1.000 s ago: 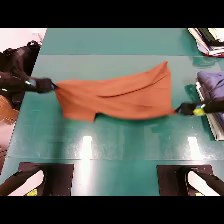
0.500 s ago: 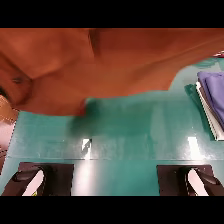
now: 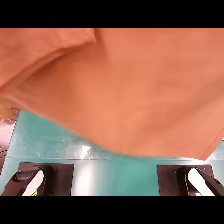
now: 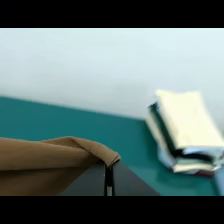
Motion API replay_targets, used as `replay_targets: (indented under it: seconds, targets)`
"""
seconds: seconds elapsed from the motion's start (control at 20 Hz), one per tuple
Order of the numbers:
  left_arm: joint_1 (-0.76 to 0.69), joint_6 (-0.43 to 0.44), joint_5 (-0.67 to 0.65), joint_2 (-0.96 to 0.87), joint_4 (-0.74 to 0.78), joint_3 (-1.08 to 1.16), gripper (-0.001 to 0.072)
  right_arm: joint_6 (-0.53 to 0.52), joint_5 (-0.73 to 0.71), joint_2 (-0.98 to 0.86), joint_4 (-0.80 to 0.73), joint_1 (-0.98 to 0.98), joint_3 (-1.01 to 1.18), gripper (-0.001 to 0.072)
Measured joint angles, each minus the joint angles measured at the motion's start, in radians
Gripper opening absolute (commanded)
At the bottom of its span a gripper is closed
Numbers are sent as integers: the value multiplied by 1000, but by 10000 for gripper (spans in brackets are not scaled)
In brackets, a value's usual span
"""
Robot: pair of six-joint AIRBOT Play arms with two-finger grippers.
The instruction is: Fold the shirts.
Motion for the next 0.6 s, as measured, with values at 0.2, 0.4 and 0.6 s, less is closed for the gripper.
replay_targets:
  seconds: [0.2,0.4,0.6]
  targets:
    - [-2,-6,-146,-146,-1,-129,25,6,77,-170,-108,151,-105,12]
    - [-2,0,-227,-367,1,-273,25,7,109,-377,-246,277,-228,12]
    - [-2,28,-201,-636,-9,-354,25,8,89,-608,-295,320,-240,12]
